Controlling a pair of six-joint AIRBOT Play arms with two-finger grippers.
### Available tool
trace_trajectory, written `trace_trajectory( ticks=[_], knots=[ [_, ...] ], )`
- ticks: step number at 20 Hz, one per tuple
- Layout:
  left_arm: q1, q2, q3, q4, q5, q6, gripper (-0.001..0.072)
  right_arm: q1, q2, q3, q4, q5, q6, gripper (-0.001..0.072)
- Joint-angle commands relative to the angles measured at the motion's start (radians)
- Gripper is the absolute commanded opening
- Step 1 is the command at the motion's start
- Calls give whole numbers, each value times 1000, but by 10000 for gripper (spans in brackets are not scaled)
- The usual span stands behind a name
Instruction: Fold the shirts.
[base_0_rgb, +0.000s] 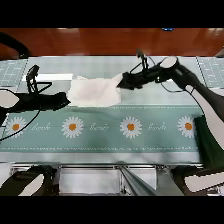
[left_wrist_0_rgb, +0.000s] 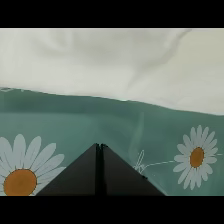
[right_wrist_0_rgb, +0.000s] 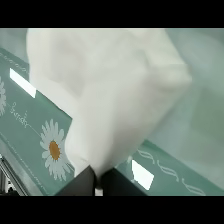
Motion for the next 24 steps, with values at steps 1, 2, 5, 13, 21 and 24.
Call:
trace_trajectory(
  ticks=[1, 2, 5, 13, 21, 24],
  knots=[
    [0, 0, 0, 0, 0, 0, 17, -23, 20, 208, -175, 97, 124, 23],
    [0, 0, 0, 0, 0, 0, 17, -42, 31, 257, -206, 129, 146, 23],
    [0, 1, 0, -8, 0, 0, 17, -130, 76, 372, -300, 248, 199, 23],
    [0, 1, 0, -22, 1, 12, 17, -565, 292, 435, -319, 402, 283, 22],
    [0, 1, 0, -23, 30, 11, 17, -1015, 412, 433, -395, 631, 348, 22],
    [0, 1, 0, -23, 62, 12, 17, -1131, 438, 431, -507, 755, 339, 22]
  ],
)
